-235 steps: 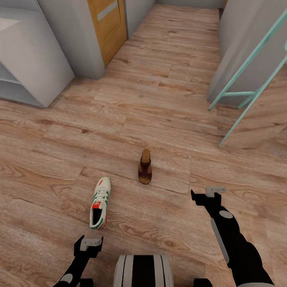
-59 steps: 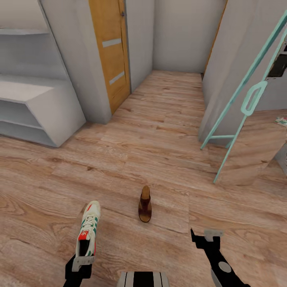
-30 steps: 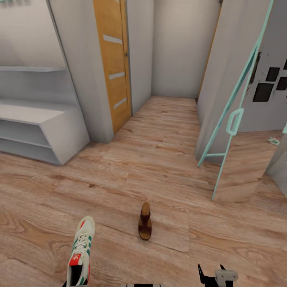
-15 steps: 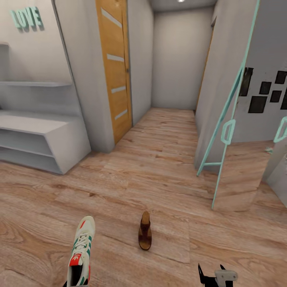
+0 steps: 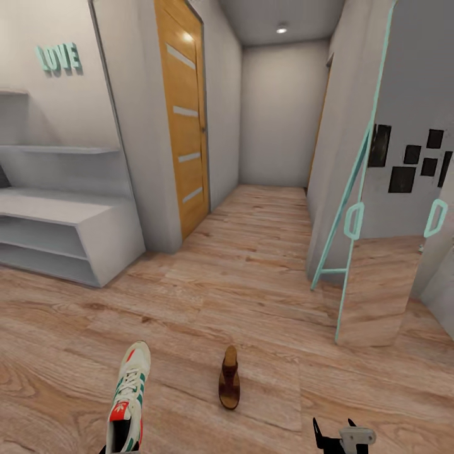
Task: Pick up the two gym shoes and the two sandals from the corridor floor and place them onto the hallstand (shoe rack) in the corridor, making sure they are on the rack and not on the floor. Arrange them so the two gym shoes are next to each other and the two sandals are next to each other.
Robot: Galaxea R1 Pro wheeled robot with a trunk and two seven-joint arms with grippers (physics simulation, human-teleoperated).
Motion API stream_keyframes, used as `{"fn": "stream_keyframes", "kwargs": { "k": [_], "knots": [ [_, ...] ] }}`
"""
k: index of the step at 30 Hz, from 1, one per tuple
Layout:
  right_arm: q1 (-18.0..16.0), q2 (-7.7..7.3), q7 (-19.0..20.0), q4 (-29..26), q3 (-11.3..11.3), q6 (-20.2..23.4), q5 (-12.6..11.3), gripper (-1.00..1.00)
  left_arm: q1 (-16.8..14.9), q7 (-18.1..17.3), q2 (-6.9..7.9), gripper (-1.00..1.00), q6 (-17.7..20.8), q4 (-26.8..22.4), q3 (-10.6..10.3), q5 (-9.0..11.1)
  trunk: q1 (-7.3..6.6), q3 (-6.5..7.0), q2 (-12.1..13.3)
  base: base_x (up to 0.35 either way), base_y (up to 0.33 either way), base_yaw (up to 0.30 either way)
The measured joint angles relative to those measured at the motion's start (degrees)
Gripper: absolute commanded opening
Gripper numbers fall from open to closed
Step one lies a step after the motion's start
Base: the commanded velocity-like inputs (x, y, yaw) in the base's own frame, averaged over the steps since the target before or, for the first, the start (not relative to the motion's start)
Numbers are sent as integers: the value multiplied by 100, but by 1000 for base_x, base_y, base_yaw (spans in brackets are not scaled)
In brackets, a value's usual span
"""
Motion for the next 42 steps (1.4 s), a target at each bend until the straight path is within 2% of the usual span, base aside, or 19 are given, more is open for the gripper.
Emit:
{"fn": "stream_keyframes", "kwargs": {
  "k": [22,42],
  "knots": [
    [0,0,0,1,0,0,0,100,0,0,1,-100,0,0,9,9,-483,545,882,0,0,0],
    [0,25,12,1,8,0,8,100,0,0,-1,-100,0,0,2,9,-923,918,1685,0,0,0]
  ]
}}
